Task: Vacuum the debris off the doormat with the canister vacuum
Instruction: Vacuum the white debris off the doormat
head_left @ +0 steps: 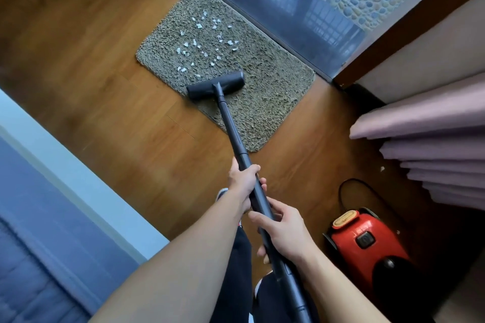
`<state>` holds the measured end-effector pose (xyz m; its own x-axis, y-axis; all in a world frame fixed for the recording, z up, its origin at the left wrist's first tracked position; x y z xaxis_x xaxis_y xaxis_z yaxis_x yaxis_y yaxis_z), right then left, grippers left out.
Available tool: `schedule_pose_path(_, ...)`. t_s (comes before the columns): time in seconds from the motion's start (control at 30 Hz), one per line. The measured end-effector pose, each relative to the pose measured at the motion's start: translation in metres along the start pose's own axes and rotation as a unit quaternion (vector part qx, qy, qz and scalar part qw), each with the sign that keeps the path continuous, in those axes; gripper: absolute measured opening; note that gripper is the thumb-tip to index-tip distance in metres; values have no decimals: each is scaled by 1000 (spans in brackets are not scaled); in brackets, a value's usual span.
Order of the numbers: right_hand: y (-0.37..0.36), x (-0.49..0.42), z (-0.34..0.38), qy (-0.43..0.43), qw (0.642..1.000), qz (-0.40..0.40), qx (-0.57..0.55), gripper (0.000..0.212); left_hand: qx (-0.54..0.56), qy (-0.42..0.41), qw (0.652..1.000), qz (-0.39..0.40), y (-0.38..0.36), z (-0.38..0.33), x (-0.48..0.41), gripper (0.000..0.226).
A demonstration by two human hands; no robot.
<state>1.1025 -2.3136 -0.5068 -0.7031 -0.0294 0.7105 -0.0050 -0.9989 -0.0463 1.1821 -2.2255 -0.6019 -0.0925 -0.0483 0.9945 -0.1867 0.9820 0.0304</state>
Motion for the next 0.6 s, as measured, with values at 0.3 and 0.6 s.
schedule_pose_path(0.3, 34, 52, -34, 16, 1000, 23, 10, 34, 30, -40, 999, -11, -18, 69, 28, 55)
schedule_pose_path(0.6, -6, 0, 0, 5, 999, 31, -1, 43, 41, -62, 997, -20, 7, 2, 8, 50)
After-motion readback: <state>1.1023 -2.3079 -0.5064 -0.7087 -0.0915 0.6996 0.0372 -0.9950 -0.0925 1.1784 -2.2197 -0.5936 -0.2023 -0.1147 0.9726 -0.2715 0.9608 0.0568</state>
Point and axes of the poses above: each hand's wrist, its own x-axis away from the middle knuckle, its own y-axis out of the back of the hand, z = x × y, the point moved 3 cm from there along -x, towards the middle knuckle, and after that the axes turned 15 degrees about y, right-handed, at the moved point
